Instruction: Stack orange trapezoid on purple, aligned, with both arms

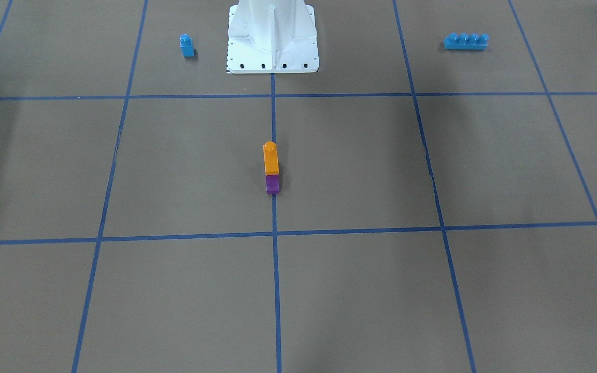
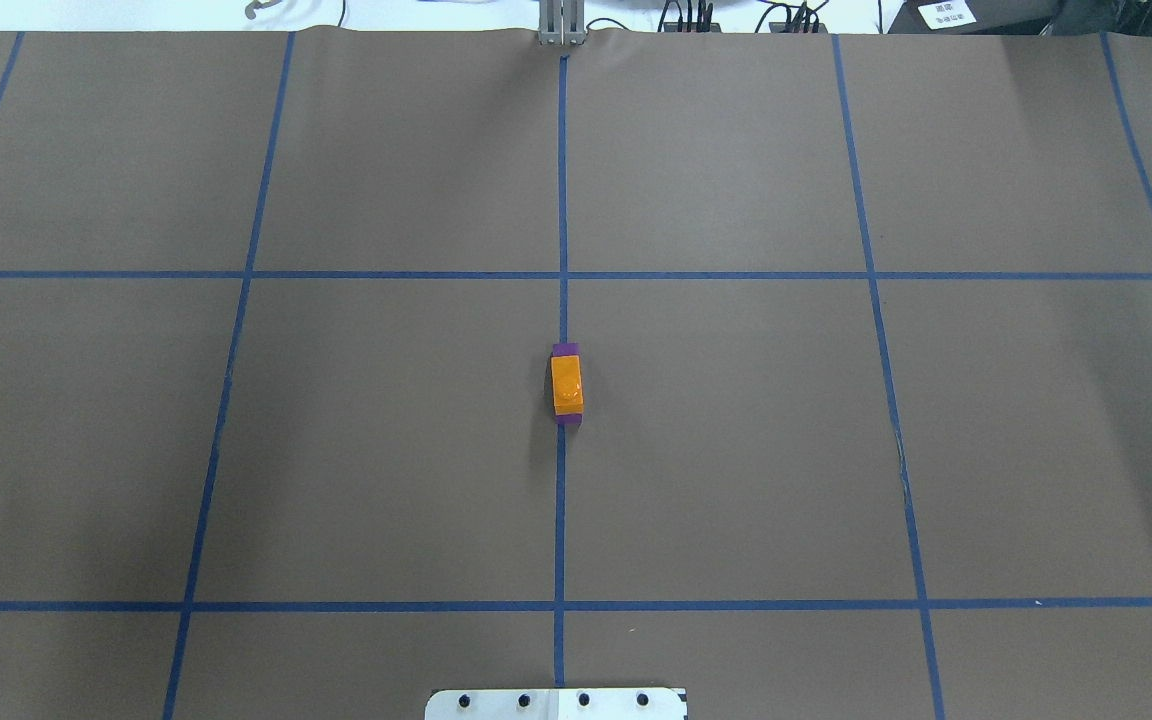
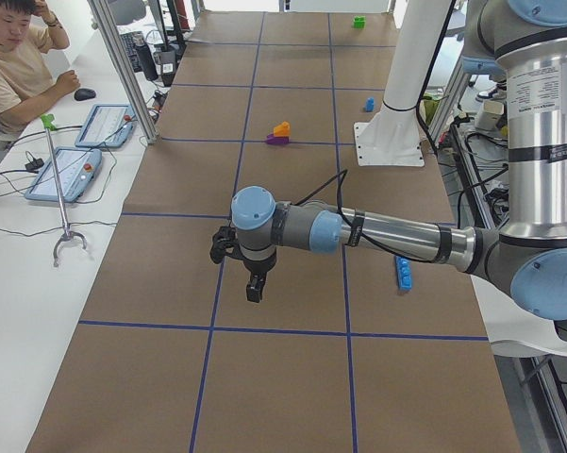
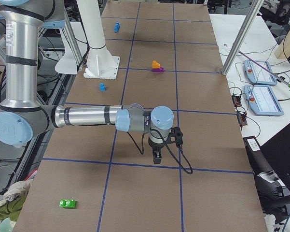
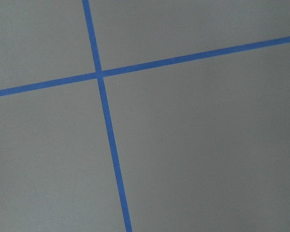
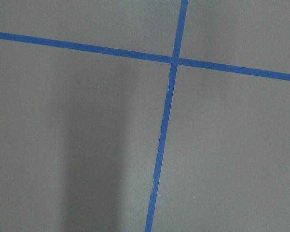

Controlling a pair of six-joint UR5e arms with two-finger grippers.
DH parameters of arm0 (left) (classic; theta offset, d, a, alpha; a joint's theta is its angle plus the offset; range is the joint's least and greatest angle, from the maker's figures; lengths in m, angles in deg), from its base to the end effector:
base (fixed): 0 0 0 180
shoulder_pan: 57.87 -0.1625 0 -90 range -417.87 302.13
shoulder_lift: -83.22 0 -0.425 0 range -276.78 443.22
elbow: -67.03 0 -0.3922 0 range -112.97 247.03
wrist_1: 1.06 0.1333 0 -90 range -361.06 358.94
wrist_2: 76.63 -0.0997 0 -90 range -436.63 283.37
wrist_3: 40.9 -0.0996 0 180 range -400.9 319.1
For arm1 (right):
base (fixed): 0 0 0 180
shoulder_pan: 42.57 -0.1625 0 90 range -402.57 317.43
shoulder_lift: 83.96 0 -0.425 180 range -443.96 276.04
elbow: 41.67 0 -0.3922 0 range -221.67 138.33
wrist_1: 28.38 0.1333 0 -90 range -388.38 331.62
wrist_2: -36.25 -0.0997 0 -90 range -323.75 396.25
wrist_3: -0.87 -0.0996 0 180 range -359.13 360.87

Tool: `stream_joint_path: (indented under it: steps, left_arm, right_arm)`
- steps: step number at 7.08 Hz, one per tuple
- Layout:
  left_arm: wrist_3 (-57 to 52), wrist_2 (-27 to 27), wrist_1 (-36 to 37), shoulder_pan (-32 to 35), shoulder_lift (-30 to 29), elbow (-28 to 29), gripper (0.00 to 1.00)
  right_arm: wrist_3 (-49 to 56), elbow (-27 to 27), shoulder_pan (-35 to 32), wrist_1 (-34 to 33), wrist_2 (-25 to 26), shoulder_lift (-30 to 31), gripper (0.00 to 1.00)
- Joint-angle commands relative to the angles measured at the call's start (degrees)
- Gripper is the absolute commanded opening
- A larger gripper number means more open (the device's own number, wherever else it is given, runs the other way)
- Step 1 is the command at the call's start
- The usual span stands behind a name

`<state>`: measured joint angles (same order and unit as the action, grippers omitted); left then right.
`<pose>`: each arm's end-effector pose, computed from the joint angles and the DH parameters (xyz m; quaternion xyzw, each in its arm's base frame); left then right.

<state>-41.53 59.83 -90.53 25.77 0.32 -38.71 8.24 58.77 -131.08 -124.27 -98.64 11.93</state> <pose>-0.0116 -0.4476 0.5792 0.0452 0.3962 0.0837 0.9132 0.0514 -0.4469 0.6270 0.0088 -0.3818 -0.0669 0.9218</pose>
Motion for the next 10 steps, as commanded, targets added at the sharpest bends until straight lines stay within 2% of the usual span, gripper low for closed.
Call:
stream_joint_path:
  steps: [1, 10]
  left_arm:
    - [0.01, -0.05, 0.09, -0.06, -0.16, 0.00, 1.00]
    - [0.01, 0.30, -0.09, 0.20, 1.33, -0.44, 1.00]
  right_arm:
    - [-0.08, -0.15, 0.00, 0.01, 0.15, 0.00, 1.00]
    - [-0.07, -0.94, 0.00, 0.10, 0.24, -0.52, 1.00]
